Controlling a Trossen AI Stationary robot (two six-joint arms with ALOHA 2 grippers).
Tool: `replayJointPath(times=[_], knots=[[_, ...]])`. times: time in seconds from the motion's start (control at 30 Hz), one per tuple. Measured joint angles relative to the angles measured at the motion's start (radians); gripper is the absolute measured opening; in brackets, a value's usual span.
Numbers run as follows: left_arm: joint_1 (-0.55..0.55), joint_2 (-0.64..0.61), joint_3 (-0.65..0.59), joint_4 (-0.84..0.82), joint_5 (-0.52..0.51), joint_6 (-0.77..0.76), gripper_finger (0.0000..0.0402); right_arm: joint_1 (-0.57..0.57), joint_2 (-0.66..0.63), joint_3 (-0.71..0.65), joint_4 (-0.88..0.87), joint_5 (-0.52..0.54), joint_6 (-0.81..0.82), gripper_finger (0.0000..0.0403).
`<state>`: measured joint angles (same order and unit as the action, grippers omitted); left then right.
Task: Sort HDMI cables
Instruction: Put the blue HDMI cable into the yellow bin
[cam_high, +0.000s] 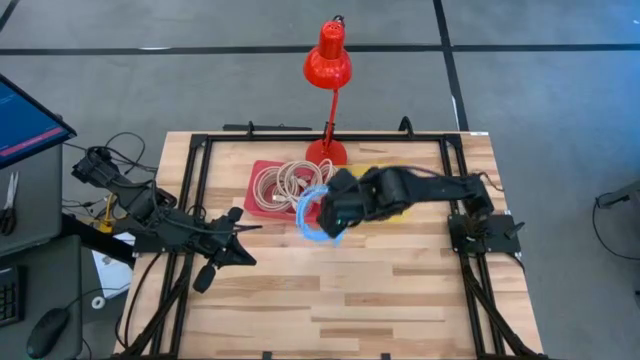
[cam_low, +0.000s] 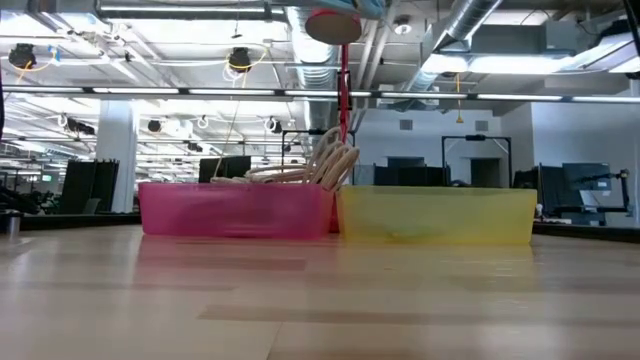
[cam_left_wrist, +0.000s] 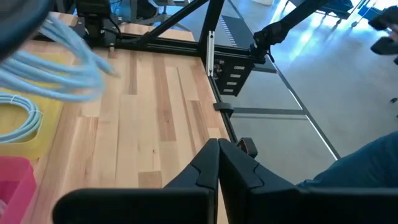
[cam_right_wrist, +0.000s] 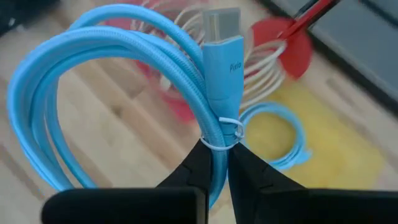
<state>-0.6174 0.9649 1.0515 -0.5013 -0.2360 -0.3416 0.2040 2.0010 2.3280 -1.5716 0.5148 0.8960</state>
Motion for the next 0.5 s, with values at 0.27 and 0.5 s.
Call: replayJointPath(times=[0.27, 0.5], knots=[[0.0, 0.0, 0.0, 0.0, -0.012, 0.0, 0.0006, -0.087, -0.074, 0.0, 0.0, 0.04, -0.085, 0.0021], [0.003, 0.0, 0.0, 0.0, -0.034, 0.0, 0.0006, -0.143, -0.108, 0.0, 0.0, 0.042, -0.134, 0.0021]])
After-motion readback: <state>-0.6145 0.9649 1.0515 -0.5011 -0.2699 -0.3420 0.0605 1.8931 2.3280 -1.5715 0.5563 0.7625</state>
